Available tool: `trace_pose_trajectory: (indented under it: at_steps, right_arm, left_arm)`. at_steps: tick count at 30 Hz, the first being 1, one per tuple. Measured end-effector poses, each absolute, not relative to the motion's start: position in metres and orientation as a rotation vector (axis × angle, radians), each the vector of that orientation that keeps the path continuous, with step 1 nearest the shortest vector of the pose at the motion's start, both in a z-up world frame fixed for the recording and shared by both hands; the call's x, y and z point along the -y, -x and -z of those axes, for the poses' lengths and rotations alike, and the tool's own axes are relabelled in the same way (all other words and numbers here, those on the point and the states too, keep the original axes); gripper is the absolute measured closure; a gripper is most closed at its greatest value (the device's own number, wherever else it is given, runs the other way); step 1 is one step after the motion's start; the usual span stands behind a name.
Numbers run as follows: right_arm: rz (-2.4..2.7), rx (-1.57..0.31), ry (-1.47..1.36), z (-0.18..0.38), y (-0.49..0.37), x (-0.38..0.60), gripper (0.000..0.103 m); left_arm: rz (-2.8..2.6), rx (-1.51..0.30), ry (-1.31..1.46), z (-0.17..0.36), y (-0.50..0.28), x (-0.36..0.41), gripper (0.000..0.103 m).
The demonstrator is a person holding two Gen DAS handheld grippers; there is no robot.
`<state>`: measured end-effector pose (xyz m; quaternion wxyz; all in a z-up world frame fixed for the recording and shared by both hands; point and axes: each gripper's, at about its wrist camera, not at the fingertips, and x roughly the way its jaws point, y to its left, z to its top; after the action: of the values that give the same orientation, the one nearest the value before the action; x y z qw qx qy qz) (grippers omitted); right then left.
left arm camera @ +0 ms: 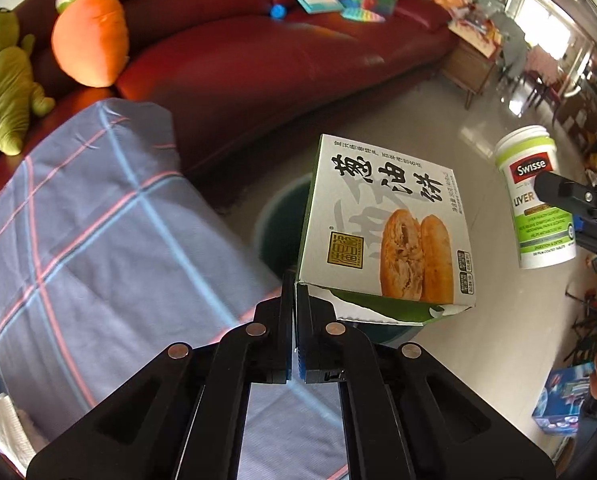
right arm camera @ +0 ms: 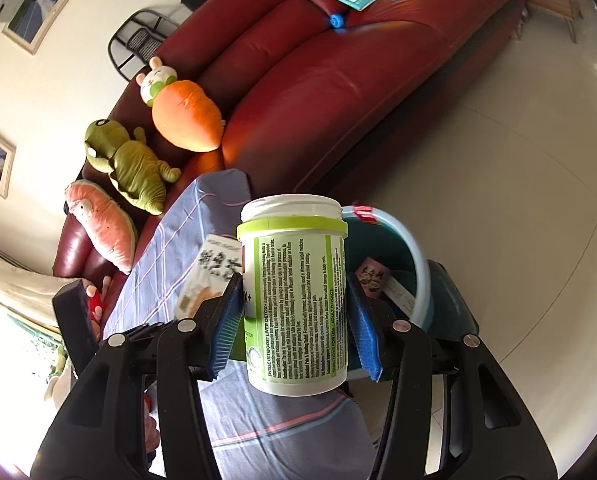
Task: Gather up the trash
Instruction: 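Carry the bread box and supplement jar toward the teal bin, then open the left tool over the bin while the right tool releases the jar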
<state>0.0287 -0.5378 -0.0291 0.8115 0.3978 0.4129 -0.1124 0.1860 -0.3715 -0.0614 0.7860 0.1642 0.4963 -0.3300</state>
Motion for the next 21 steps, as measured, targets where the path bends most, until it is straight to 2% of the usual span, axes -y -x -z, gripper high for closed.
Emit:
trace_pose_trajectory:
  at_steps: [3, 4, 7, 8, 12, 16, 21]
  right_arm:
    - [0.251, -0.885, -0.859, 0.032, -0.025, 0.543, 0.055]
    - [0.252, -0.885, -0.861, 0.033, -0.025, 0.543, 0.055]
    - [0.249, -0.891, -0.862, 0.035, -0.025, 0.544, 0.055]
    - [0.245, -0.893, -0.862, 0.036, -0.027, 0.543, 0.055]
    - [0.236, -0.9, -0.864, 0.04, -0.031, 0.539, 0.054]
    - [0.231, -0.912, -0.859, 0.042, -0.036, 0.537, 0.055]
    - [0.231, -0.942, -0.842, 0.047, -0.042, 0.534, 0.054]
  left_arm:
    - [0.732, -1.121, -0.334, 0.073, -0.188, 0.379, 0.094]
    - [0.739, -1.137, -0.322, 0.076, -0.188, 0.38, 0.085]
    - [0.744, -1.141, -0.302, 0.08, -0.187, 0.378, 0.046]
    - [0.734, -1.121, -0.3, 0.079, -0.185, 0.376, 0.04]
    - [0.741, -1.112, -0.278, 0.073, -0.183, 0.37, 0.034]
    - [0.735, -1.085, -0.276, 0.067, -0.178, 0.36, 0.017]
    - [0.725, -1.074, -0.261, 0.062, -0.175, 0.35, 0.012]
